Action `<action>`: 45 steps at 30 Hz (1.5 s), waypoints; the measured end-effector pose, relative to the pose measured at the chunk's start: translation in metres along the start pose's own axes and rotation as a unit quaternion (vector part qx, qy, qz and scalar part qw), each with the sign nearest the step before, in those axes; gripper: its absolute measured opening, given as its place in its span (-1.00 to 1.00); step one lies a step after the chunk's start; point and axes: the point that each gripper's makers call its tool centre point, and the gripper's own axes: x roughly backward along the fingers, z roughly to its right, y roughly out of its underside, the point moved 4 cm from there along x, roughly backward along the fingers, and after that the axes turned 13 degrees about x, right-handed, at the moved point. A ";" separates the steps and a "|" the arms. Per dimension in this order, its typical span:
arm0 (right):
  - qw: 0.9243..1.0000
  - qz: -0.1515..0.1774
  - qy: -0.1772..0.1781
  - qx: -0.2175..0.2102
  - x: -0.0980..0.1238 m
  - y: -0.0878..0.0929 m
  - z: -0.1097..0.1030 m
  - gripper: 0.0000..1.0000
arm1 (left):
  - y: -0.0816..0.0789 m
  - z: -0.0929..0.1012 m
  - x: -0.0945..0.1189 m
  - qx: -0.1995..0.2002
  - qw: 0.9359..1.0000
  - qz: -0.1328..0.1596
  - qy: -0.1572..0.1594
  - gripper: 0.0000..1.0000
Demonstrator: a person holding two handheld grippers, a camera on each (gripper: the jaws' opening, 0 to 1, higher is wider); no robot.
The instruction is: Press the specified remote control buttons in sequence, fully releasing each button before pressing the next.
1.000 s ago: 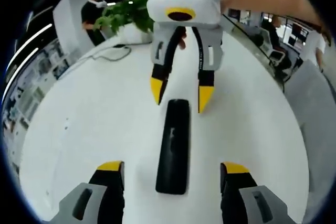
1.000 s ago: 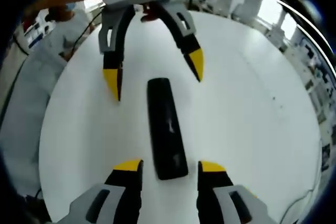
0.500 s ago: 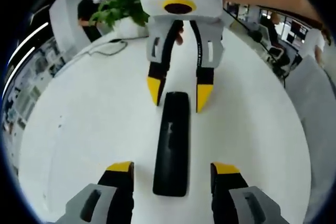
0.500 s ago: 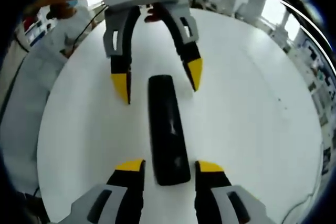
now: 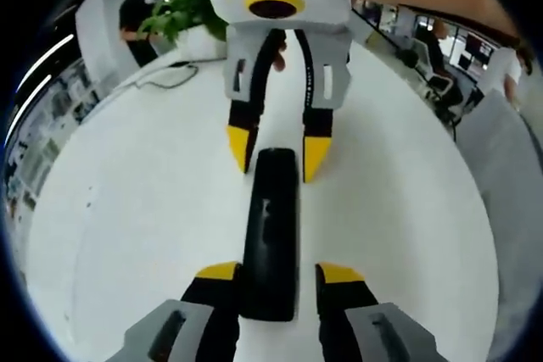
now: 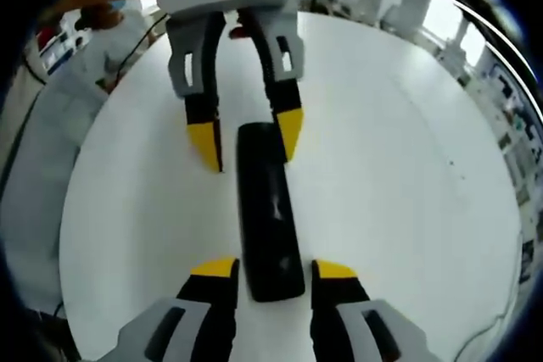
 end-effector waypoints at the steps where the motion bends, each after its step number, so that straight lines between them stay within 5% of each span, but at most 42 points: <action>1: 1.000 -0.001 -0.001 0.002 0.000 0.000 0.000 -0.41 | 0.000 0.001 0.000 0.003 1.000 -0.002 0.003 -0.40; 9: 1.000 -0.008 0.000 0.007 0.001 -0.001 -0.001 -0.56 | -0.001 -0.003 0.001 0.005 1.000 0.001 0.000 -0.48; 33: 0.999 -0.038 0.017 0.018 0.001 -0.002 -0.004 -0.58 | -0.004 0.000 -0.001 -0.001 0.999 -0.032 -0.027 -0.53; 45: 0.999 -0.035 0.010 0.009 0.006 -0.003 -0.022 -0.59 | -0.005 0.013 0.001 -0.014 0.999 -0.040 -0.023 -0.53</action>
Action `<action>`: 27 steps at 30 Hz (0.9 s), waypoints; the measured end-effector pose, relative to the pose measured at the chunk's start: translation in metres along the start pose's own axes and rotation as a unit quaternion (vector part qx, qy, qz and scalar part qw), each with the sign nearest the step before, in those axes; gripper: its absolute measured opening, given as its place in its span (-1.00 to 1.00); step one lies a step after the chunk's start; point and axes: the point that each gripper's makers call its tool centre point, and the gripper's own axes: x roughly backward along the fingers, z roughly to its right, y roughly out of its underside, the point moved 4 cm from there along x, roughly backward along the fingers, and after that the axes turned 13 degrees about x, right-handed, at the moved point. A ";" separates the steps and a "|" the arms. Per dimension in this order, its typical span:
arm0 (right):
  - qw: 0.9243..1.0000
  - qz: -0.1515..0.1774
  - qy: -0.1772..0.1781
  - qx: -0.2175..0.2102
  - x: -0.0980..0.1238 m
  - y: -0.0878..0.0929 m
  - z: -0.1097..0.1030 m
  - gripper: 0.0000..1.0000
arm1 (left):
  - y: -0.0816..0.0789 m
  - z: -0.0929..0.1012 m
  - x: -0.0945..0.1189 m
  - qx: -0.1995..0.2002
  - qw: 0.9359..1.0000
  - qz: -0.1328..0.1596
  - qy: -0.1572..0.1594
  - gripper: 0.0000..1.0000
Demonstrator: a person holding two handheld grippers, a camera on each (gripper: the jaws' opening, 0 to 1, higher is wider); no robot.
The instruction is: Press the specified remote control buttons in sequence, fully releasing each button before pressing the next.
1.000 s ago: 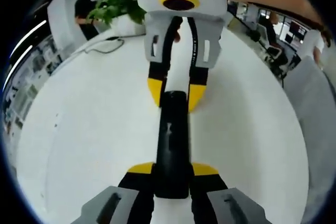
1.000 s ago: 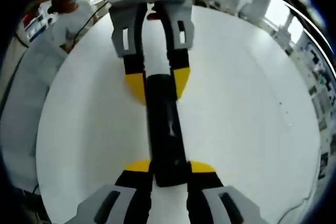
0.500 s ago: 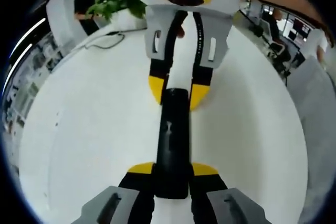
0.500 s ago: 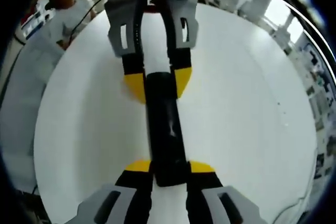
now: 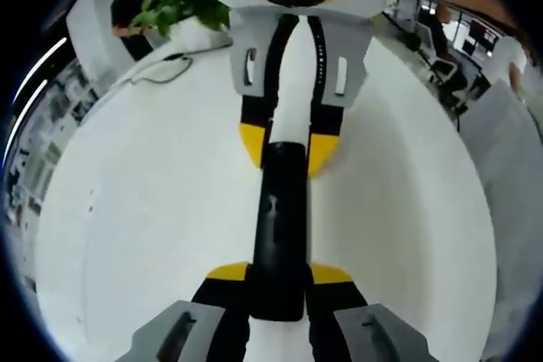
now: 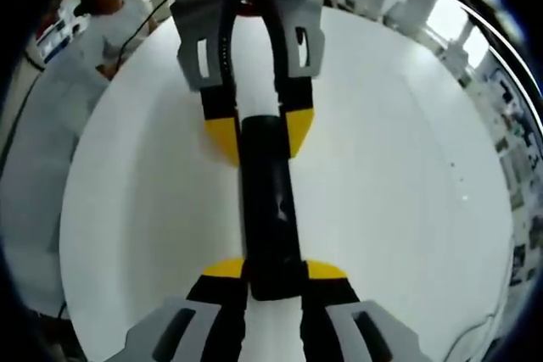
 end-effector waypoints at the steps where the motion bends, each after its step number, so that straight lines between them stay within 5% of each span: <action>1: 1.000 0.002 -0.001 -0.001 0.002 0.000 -0.004 -0.59 | 0.000 0.002 0.001 0.000 1.000 0.001 0.001 -0.53; 27: 1.000 0.017 -0.018 -0.014 0.028 -0.009 -0.076 -0.60 | 0.004 0.080 0.019 -0.012 1.000 0.011 0.024 -0.53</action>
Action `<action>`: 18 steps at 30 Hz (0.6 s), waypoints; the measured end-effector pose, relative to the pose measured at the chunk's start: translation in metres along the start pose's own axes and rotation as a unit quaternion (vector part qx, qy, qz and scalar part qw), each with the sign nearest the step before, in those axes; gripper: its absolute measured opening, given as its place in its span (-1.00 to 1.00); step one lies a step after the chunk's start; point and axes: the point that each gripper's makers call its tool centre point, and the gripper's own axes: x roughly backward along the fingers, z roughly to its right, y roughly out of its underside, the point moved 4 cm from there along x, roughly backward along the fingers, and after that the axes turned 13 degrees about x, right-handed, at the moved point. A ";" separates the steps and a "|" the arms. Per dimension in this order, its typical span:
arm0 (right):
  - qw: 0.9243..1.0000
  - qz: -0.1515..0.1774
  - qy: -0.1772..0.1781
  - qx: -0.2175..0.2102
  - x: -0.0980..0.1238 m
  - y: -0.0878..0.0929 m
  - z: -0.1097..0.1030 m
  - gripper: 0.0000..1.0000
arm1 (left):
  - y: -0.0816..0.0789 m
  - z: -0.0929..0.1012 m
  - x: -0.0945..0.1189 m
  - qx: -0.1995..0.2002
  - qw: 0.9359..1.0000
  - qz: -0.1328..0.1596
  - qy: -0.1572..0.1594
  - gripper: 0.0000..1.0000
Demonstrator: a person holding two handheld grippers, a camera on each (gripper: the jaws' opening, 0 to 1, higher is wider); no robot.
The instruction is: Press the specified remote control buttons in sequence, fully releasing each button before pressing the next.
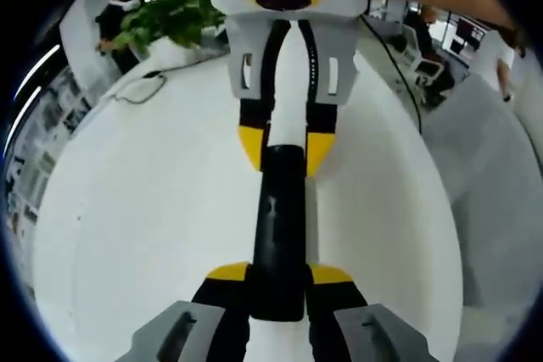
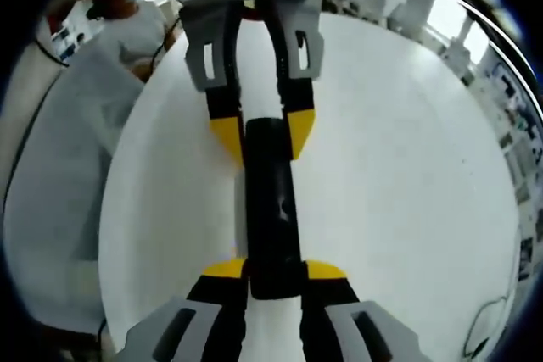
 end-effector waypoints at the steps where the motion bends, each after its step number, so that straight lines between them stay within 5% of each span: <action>1: 1.000 0.000 -0.001 0.001 0.001 -0.001 -0.005 -0.60 | 0.001 0.003 0.000 0.000 1.000 0.000 0.001 -0.53; 18: 1.000 0.008 -0.007 -0.005 0.002 -0.009 -0.070 -0.60 | 0.016 0.063 -0.001 0.008 1.000 0.004 0.014 -0.53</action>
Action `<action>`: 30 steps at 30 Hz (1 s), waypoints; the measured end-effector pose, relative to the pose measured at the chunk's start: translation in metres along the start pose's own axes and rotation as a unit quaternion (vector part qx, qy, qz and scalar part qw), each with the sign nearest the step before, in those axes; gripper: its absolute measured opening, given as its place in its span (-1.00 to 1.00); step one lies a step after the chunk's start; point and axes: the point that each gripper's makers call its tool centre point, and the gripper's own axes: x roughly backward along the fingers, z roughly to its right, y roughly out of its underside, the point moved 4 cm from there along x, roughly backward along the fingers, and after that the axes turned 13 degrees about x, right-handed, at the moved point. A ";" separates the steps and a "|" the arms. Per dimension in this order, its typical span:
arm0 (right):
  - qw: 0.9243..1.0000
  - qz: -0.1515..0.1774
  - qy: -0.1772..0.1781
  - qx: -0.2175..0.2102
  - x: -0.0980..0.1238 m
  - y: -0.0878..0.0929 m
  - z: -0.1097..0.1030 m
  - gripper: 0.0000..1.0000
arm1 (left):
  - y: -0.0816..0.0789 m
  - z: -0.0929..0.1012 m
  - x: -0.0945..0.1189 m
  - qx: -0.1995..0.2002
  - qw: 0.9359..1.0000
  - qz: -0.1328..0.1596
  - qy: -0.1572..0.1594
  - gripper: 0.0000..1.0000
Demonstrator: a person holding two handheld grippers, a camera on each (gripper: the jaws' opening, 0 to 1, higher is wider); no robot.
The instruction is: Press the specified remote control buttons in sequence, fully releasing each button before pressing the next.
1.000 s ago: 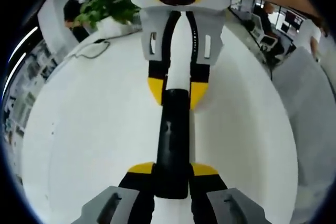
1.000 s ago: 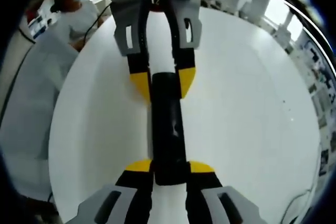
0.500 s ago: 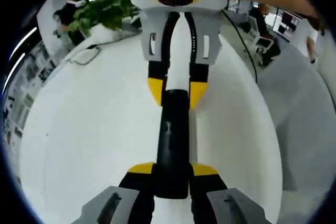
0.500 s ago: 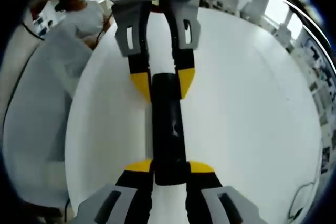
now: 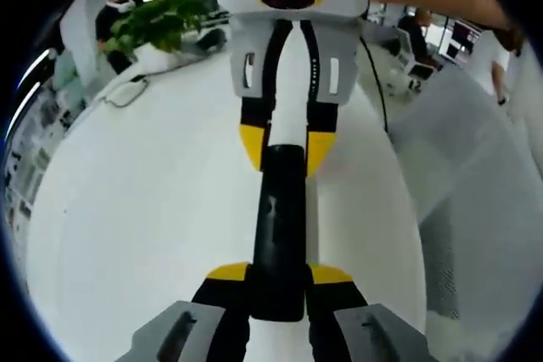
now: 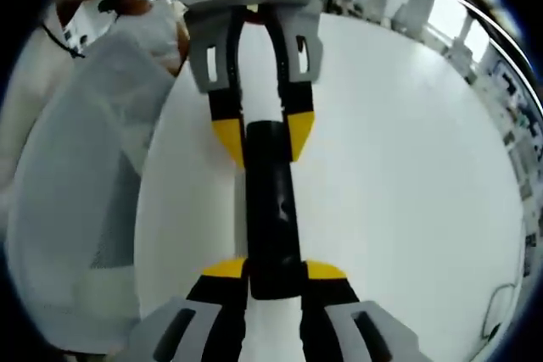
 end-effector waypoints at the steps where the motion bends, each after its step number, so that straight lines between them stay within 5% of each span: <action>1: 1.000 0.000 0.000 0.000 0.000 0.000 -0.002 -0.60 | 0.001 0.004 0.000 0.001 1.000 0.000 0.000 -0.53; 15: 1.000 0.008 0.001 0.004 -0.002 -0.010 -0.036 -0.60 | 0.016 0.037 0.001 0.005 1.000 -0.001 0.002 -0.53; 30: 1.000 0.014 -0.004 0.010 -0.008 -0.016 -0.046 -0.60 | 0.027 0.045 -0.005 0.010 1.000 -0.011 0.004 -0.53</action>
